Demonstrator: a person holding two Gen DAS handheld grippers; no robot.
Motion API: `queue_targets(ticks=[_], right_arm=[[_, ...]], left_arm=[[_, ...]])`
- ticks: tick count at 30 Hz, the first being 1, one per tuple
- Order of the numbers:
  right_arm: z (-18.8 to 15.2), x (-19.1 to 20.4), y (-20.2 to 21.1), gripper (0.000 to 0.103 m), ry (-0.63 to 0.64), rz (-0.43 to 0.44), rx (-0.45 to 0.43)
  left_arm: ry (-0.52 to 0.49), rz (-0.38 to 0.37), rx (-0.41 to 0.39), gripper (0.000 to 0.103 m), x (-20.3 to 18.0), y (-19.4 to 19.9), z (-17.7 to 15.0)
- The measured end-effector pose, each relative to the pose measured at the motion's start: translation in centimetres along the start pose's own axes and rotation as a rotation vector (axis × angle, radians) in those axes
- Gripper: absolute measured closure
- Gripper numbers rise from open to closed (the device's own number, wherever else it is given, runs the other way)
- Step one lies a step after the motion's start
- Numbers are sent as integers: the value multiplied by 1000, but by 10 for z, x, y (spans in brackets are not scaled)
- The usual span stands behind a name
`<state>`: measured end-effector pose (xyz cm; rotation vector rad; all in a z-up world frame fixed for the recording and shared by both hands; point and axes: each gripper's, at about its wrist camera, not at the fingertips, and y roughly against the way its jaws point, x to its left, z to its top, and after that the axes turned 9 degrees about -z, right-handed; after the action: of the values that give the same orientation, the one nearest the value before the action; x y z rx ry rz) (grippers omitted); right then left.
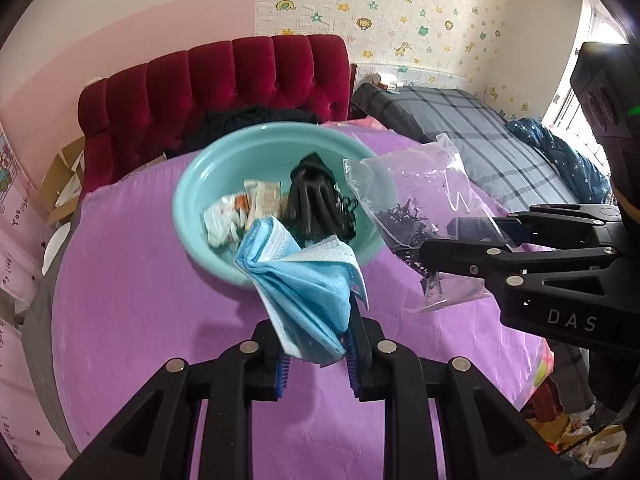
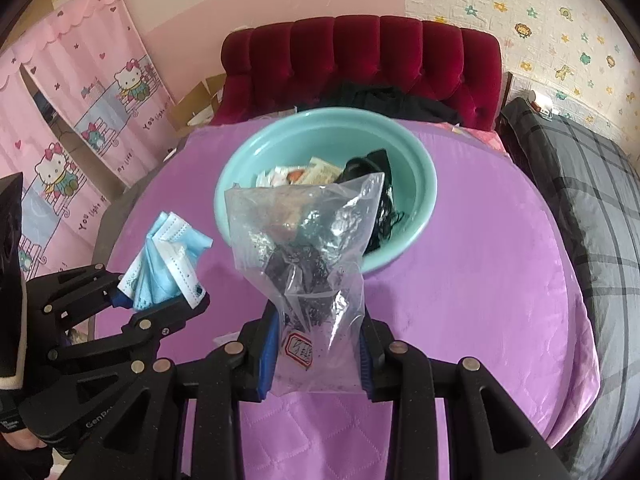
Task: Organize soft objects
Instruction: 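Carry the blue mask and zip bag over the teal basin with both tools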
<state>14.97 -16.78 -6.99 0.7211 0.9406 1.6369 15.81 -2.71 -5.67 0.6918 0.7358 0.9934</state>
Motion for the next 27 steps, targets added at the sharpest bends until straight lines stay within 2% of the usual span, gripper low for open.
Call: queue_targets(ticks=[11, 18, 23, 27], right_arm=[[53, -4, -12, 67, -2, -5, -27], [86, -8, -42, 67, -12, 1, -20], [106, -10, -69, 67, -12, 1, -14], [118, -12, -89, 67, -17, 7, -3]], left_arm=[[-11, -5, -11, 78, 20, -20, 35], [-19, 16, -1, 78, 35, -43, 55], [9, -8, 13, 78, 50, -66, 64], [9, 4, 8, 78, 59, -81, 70]])
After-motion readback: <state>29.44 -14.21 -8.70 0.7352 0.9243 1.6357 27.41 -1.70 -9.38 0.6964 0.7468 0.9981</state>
